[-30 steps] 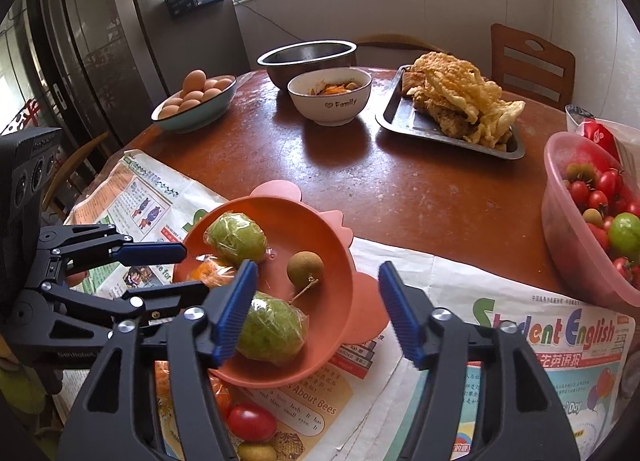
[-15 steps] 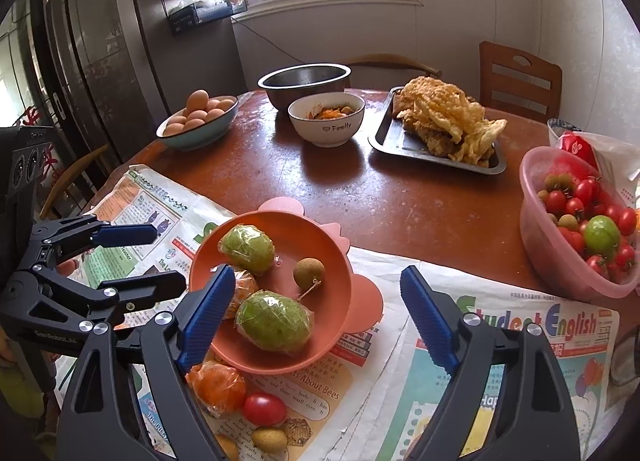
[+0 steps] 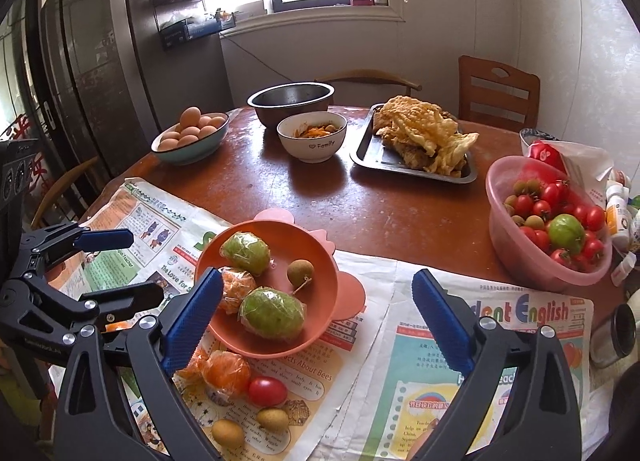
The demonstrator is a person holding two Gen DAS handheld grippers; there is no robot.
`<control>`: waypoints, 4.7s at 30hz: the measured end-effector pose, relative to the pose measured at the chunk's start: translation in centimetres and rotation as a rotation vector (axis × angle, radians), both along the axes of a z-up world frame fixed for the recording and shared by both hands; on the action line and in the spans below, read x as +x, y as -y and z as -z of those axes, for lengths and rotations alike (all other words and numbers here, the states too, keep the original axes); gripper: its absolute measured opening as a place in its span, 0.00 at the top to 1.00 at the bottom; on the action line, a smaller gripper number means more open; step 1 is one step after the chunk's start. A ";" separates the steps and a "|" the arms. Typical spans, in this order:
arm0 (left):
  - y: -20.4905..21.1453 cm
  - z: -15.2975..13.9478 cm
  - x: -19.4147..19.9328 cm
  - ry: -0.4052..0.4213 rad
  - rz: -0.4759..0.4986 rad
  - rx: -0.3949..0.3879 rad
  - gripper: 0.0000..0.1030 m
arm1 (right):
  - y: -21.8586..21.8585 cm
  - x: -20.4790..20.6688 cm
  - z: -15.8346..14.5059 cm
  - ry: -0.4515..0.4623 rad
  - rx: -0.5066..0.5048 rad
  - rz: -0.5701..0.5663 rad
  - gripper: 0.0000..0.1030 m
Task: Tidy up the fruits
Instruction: 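Withdraw both open tools from the plate, then move the right tool to a tan round fruit while the left tool approaches a wrapped mandarin, then grasp the tan round fruit with the right tool while the left tool grasps the wrapped mandarin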
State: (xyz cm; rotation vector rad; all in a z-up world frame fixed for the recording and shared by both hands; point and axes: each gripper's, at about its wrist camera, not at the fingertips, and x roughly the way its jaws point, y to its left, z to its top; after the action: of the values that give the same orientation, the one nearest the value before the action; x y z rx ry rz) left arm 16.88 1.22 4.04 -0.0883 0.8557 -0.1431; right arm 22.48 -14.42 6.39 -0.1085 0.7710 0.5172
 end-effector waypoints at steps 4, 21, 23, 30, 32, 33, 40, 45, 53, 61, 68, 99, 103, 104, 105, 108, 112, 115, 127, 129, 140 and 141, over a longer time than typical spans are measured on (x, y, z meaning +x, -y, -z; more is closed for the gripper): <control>0.2 -0.3 -0.8 0.011 0.004 -0.002 0.16 | 0.2 -0.8 -0.5 0.011 0.003 0.003 0.07; -0.2 -1.1 -3.4 0.036 -0.017 0.010 0.09 | 0.6 -5.3 -2.7 0.088 -0.005 0.012 0.04; -0.1 -1.1 -3.7 0.036 -0.015 0.011 0.09 | 0.6 -5.8 -2.7 0.088 -0.002 0.006 0.04; 0.2 -0.6 -4.3 0.028 -0.002 0.025 0.09 | 0.4 -7.4 -1.8 0.068 -0.015 -0.010 0.04; 0.3 -0.3 -4.5 0.021 -0.003 0.030 0.09 | 0.5 -7.7 -1.4 0.059 -0.014 -0.012 0.04; 0.4 -0.1 -4.6 0.018 0.000 0.031 0.09 | 0.4 -8.0 -1.1 0.052 -0.016 -0.012 0.04; 0.7 0.9 -5.3 -0.002 0.016 0.049 0.09 | 0.1 -9.6 0.8 0.019 -0.039 -0.026 0.04; 0.7 1.2 -5.6 -0.006 0.022 0.048 0.09 | 0.0 -10.4 1.7 0.002 -0.049 -0.032 0.04; 1.2 1.5 -6.4 -0.009 0.040 0.054 0.09 | -0.1 -11.1 2.6 -0.015 -0.060 -0.031 0.04; 1.5 2.2 -6.4 -0.028 0.057 0.067 0.09 | -0.3 -11.6 3.3 -0.030 -0.072 -0.042 0.04; 1.8 2.8 -6.4 -0.039 0.075 0.071 0.09 | -0.3 -11.9 4.6 -0.060 -0.062 -0.040 0.04; 3.8 6.1 -3.2 -0.120 0.199 0.103 0.39 | -2.4 -10.9 8.8 -0.155 -0.059 -0.116 0.63; 3.6 6.6 -2.7 -0.136 0.197 0.091 0.44 | -2.9 -11.0 8.9 -0.147 -0.061 -0.158 0.76; 3.6 6.7 -2.6 -0.138 0.199 0.089 0.45 | -2.9 -11.0 8.9 -0.145 -0.059 -0.162 0.76; 3.6 6.8 -2.5 -0.143 0.201 0.088 0.48 | -2.9 -11.1 8.9 -0.146 -0.058 -0.164 0.76; 3.6 7.3 -2.1 -0.158 0.204 0.082 0.54 | -2.7 -11.3 8.8 -0.152 -0.049 -0.175 0.76; 3.7 7.7 -1.7 -0.164 0.200 0.078 0.56 | -2.2 -11.3 8.8 -0.160 -0.031 -0.168 0.76; 3.7 7.7 -1.5 -0.162 0.201 0.080 0.63 | -1.8 -11.3 8.7 -0.161 -0.025 -0.162 0.76; 2.7 6.7 -1.6 -0.155 0.207 0.013 0.70 | -1.1 -10.8 7.2 -0.151 0.016 -0.154 0.76; 2.4 6.1 -1.8 -0.146 0.203 0.000 0.70 | -1.0 -10.6 6.6 -0.142 0.023 -0.152 0.76; 0.6 3.1 -1.6 -0.092 0.179 -0.006 0.70 | -0.7 -8.8 3.8 -0.085 0.047 -0.134 0.76; 0.5 2.9 -1.4 -0.090 0.175 -0.002 0.70 | -0.7 -8.5 3.5 -0.079 0.049 -0.133 0.76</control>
State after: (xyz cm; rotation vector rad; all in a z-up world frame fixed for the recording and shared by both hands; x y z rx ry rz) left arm 15.44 0.75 1.10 -0.0221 0.9525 -0.3058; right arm 14.00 -13.74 2.86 -0.0944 0.8309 0.6693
